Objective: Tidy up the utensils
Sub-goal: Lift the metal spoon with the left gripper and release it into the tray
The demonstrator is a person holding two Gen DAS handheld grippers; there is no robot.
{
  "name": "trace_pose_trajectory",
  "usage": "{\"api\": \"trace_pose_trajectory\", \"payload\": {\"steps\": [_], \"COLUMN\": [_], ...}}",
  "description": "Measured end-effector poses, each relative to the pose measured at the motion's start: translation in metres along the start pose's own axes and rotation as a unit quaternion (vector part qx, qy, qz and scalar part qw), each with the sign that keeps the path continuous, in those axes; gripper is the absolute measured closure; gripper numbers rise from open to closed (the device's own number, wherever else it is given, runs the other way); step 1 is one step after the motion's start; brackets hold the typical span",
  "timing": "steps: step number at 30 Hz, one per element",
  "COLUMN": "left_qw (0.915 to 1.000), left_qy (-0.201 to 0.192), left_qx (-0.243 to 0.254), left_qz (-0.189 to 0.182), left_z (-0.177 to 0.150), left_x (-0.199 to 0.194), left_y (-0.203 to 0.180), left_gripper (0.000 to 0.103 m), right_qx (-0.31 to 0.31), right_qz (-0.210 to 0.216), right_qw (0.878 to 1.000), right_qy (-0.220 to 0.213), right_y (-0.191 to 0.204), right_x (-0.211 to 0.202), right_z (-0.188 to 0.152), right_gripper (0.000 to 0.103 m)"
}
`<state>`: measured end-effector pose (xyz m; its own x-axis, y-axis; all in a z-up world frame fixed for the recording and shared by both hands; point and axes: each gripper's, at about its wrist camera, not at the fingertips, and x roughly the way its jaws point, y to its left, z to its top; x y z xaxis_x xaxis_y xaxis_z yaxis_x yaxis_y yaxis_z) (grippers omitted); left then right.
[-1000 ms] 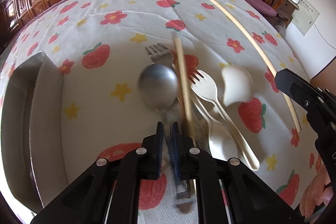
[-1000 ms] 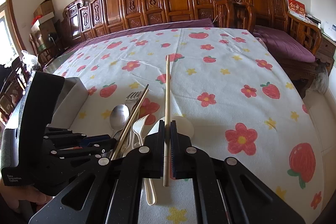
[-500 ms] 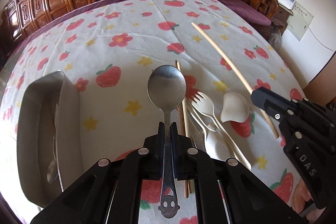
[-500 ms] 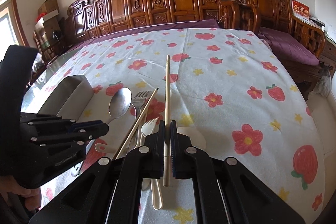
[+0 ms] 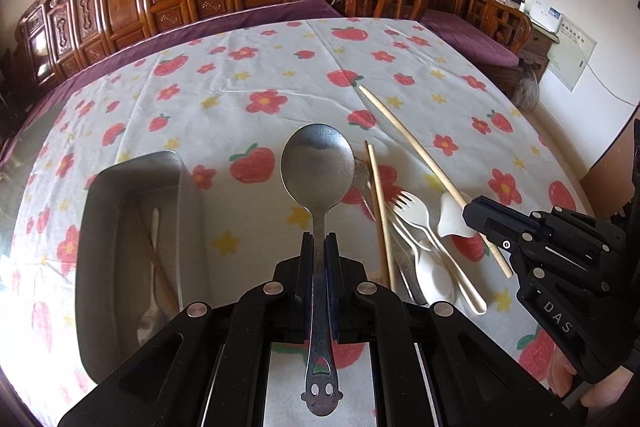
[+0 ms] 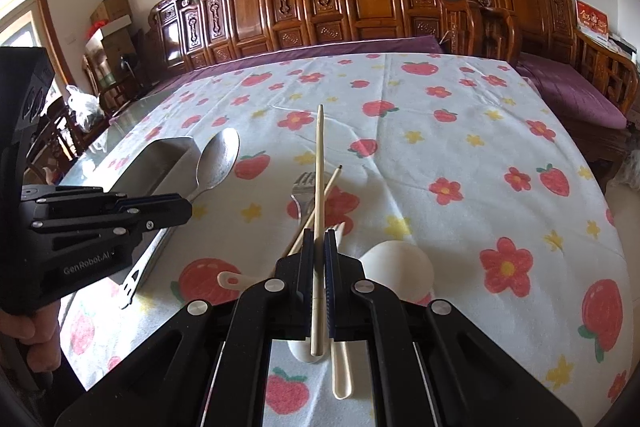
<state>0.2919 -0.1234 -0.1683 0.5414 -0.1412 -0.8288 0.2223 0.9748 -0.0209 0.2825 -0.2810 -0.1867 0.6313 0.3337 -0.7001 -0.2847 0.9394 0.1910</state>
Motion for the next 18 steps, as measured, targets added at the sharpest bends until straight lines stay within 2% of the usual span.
{"api": "trace_pose_trajectory", "payload": {"steps": [13,18], "left_qw": [0.9995,0.9990], "left_qy": [-0.027,-0.034], "left_qx": [-0.014,-0.023], "left_qz": [0.010,0.017], "left_z": [0.001,-0.003], "left_x": [-0.035,-0.043], "left_y": [0.041,0.062], "left_gripper": [0.098,0.098], "right_qx": [-0.066,-0.081], "right_qz": [0.045,0.040], "right_qw": [0.997,0.996], "right_qy": [-0.018,-0.014], "right_y": [0.068,0.085], "right_x": [-0.018,-0.019], "right_z": [0.006,0.005], "right_gripper": [0.097,0.097]}}
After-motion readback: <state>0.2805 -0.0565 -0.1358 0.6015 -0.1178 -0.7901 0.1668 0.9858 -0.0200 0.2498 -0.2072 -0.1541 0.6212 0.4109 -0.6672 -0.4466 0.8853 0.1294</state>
